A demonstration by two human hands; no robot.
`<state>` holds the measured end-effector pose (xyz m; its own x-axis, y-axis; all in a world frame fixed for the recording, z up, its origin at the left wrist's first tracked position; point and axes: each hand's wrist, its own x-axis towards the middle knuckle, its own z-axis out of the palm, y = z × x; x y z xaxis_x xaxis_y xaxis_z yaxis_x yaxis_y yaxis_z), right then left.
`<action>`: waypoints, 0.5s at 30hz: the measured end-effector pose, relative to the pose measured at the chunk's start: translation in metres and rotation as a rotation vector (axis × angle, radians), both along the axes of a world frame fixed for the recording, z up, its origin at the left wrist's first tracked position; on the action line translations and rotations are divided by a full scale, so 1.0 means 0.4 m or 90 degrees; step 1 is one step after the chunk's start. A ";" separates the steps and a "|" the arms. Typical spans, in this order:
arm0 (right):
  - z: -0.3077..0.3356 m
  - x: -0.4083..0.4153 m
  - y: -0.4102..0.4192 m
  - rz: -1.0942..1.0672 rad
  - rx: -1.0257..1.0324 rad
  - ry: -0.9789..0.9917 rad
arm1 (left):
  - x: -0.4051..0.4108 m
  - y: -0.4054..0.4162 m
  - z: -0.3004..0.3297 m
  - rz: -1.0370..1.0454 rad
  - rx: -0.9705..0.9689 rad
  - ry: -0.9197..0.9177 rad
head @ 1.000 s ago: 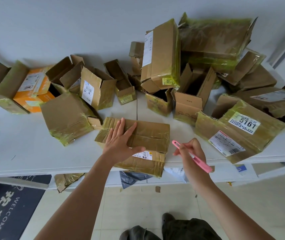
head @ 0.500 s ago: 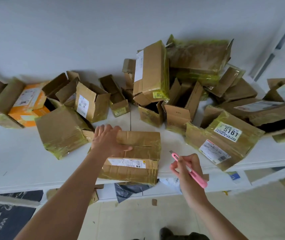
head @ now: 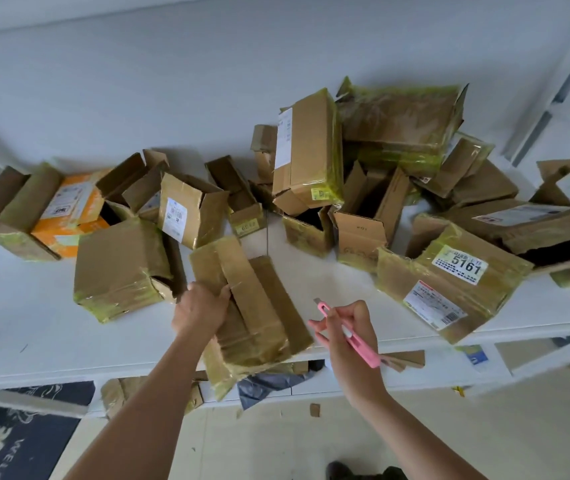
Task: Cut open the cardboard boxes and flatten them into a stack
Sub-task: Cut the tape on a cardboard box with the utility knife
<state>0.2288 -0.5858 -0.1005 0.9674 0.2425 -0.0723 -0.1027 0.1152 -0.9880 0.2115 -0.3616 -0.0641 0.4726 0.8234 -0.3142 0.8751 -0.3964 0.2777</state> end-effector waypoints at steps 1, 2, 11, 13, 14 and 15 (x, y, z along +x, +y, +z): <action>0.001 -0.006 0.007 0.013 -0.004 -0.004 | -0.002 -0.009 0.001 0.026 -0.035 -0.034; 0.003 -0.012 0.012 0.019 -0.006 -0.009 | -0.005 -0.021 0.004 0.037 -0.068 -0.067; 0.032 0.042 0.017 -0.021 0.073 0.038 | -0.033 -0.099 0.042 -0.008 -0.185 -0.094; 0.030 0.064 0.021 -0.019 0.075 0.044 | -0.030 -0.105 0.041 -0.097 -0.038 0.003; 0.028 0.073 0.023 -0.018 0.077 0.049 | -0.030 -0.105 0.037 -0.151 0.051 0.046; 0.025 0.078 0.024 -0.016 0.078 0.052 | -0.034 -0.102 0.024 -0.213 0.138 0.068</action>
